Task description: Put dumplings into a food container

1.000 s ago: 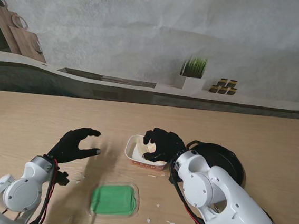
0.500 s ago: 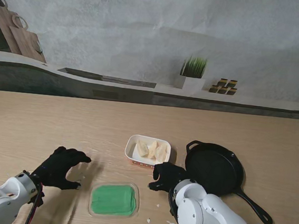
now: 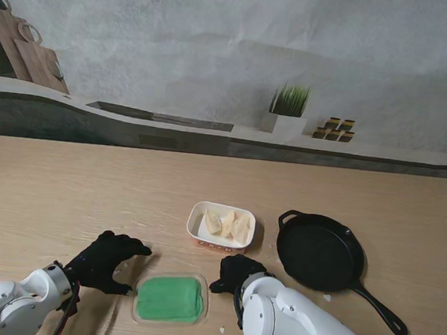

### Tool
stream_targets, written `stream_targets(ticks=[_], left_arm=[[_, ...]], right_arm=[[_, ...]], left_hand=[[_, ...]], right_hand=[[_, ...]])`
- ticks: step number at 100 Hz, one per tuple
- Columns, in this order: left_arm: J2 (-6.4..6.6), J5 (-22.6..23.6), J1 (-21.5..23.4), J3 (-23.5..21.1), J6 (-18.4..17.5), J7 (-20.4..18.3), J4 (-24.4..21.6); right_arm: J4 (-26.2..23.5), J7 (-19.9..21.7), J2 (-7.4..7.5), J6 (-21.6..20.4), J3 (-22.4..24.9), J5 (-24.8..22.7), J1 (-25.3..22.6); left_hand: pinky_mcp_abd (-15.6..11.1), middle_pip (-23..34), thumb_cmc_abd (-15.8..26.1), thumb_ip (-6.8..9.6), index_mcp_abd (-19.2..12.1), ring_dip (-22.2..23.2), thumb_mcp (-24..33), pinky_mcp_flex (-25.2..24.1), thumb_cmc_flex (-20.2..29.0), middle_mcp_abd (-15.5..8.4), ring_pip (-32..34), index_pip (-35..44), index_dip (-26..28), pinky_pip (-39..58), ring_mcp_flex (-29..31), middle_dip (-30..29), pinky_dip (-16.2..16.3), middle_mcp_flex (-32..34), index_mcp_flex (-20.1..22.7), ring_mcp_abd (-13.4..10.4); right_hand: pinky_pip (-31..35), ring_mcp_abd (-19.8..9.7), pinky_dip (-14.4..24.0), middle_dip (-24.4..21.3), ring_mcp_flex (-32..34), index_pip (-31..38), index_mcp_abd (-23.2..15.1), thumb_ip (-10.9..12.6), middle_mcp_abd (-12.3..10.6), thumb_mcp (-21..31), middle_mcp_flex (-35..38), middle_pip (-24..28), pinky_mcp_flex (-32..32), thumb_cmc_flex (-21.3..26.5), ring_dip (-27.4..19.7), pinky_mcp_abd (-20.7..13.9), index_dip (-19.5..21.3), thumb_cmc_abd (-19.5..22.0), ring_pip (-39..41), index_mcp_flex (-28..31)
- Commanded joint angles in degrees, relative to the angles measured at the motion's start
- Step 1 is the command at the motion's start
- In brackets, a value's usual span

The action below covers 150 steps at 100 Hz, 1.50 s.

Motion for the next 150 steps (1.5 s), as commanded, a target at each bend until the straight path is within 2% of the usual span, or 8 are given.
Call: stream_targets(ticks=[1, 56, 67, 78, 104, 122, 132, 150], left_arm=[[-0.05, 0.5, -0.3, 0.6, 0.3, -0.8, 0.3], [0.07, 2.5, -2.3, 4.7, 2.3, 1.1, 2.0], [0.0, 2.5, -2.6, 5.5, 3.1, 1.6, 2.2], [-0.03, 2.5, -3.0, 6.4, 3.5, 2.1, 2.6], [-0.13, 2.3, -3.4, 7.4, 3.9, 2.9, 3.3], [-0.29, 2.2, -3.3, 7.5, 4.4, 3.7, 3.3], [-0.43, 2.0, -3.4, 7.7, 4.6, 4.7, 3.7], [-0.53, 1.6, -3.5, 7.9, 4.9, 5.1, 4.0]], right_arm=[[0.7, 1.3, -0.85, 1.2, -1.1, 1.7, 0.3], [-0.9, 0.3, -2.11, 9.2, -5.6, 11.0, 3.0], [-1.8, -0.6, -2.47, 9.4, -4.8, 11.4, 2.2], [-2.1, -1.3, -2.83, 9.8, -4.6, 11.7, 2.0], [-2.3, -5.8, -5.66, 12.9, -2.6, 17.3, 0.1], [-2.7, -7.8, -7.06, 14.9, -1.4, 20.0, -0.7], [-2.7, -8.5, -7.6, 15.9, -1.1, 20.9, -0.7], [-2.6, -8.8, -7.92, 16.4, -1.2, 21.4, -0.3]], left_hand=[[-1.2, -0.7, -1.8, -1.4, -1.4, 1.0, 1.6, -0.7, -1.5, -2.3, 0.8, 1.7, 1.6, -1.4, -1.8, 0.7, 0.2, -1.5, -2.7, -1.0], [-1.1, 0.0, -2.2, -1.23, 1.5, 1.5, 2.1, -0.9, -1.3, -2.8, 1.6, 2.8, 3.4, -1.4, -1.6, 2.3, 0.3, -1.5, -4.0, -1.1], [-1.0, 0.2, -2.0, -1.13, 1.9, 1.5, 2.2, -1.0, -1.3, -2.9, 1.7, 2.4, 3.3, -1.5, -1.6, 2.5, 0.3, -1.5, -4.3, -1.1], [-1.1, 0.2, -2.0, -1.07, 2.1, 1.5, 2.2, -1.0, -1.3, -2.9, 1.7, 2.2, 3.2, -1.5, -1.5, 2.6, 0.3, -1.6, -4.3, -1.2], [-1.1, 0.1, -1.5, -0.95, 2.5, 1.5, 1.9, -1.0, -1.4, -2.9, 1.8, 1.7, 2.9, -1.5, -1.5, 2.7, 0.3, -1.6, -4.5, -1.1], [-1.1, 0.1, -1.2, -0.91, 2.6, 1.5, 1.7, -1.0, -1.7, -2.8, 1.8, 1.5, 2.7, -1.5, -1.5, 2.8, 0.4, -1.5, -4.4, -1.1], [-1.1, 0.2, -1.0, -0.85, 2.8, 1.5, 1.5, -1.0, -1.7, -2.8, 1.8, 1.3, 2.5, -1.5, -1.5, 2.8, 0.4, -1.5, -4.5, -1.2], [-1.1, 0.4, -0.6, -0.83, 2.8, 1.6, 1.2, -1.0, -1.9, -2.9, 1.9, 1.0, 2.2, -1.5, -1.4, 2.9, 0.4, -1.5, -4.4, -1.1]], right_hand=[[2.0, 3.8, 0.9, 0.5, -0.9, -4.4, 0.6, 2.2, 1.8, -1.2, -1.5, 1.7, -1.5, -2.5, 0.5, -1.1, -1.9, 2.0, 0.9, -0.5], [-2.8, 0.8, 0.2, -1.2, -10.7, -3.8, -2.0, 2.6, -1.2, 3.1, -11.1, -1.0, -7.9, 2.5, -0.8, -5.0, -2.1, -1.0, -3.4, 1.8], [-3.7, 2.7, -0.9, -1.5, -3.3, -0.9, -5.1, 2.9, 0.5, 5.7, -7.4, -1.5, -1.5, 5.9, -2.2, -0.1, 0.6, -3.8, -5.3, -4.9], [-3.2, 2.8, -2.6, -0.7, 2.0, 3.1, -8.0, 2.9, -1.7, 7.2, -5.8, -0.3, 3.4, 7.0, -3.0, 2.5, 2.7, -5.5, -6.1, -12.7], [-0.6, 1.6, -5.1, 1.1, 8.3, 2.9, -0.6, 3.0, -2.0, 9.3, -3.2, 3.7, 8.9, 8.9, -3.2, 4.2, -2.2, -8.5, -4.6, -18.7], [1.5, 1.3, -4.8, 2.0, 12.0, 3.7, 0.9, 3.2, -3.8, 9.4, 3.7, 5.9, 11.1, 10.3, -2.3, 5.1, -2.4, -10.0, -1.1, -17.3], [1.6, 0.3, -5.5, 9.0, 13.6, 3.9, 1.4, 3.0, -4.6, 10.4, 6.9, 8.5, 11.5, 10.7, -2.6, 5.8, -2.2, -11.1, 0.4, -13.6], [2.0, -0.2, -5.7, 11.9, 14.9, 3.0, -3.1, -1.9, -6.0, 10.3, 11.4, 11.5, 11.4, 11.9, -2.0, 5.5, -1.8, -12.6, 2.9, -3.9]])
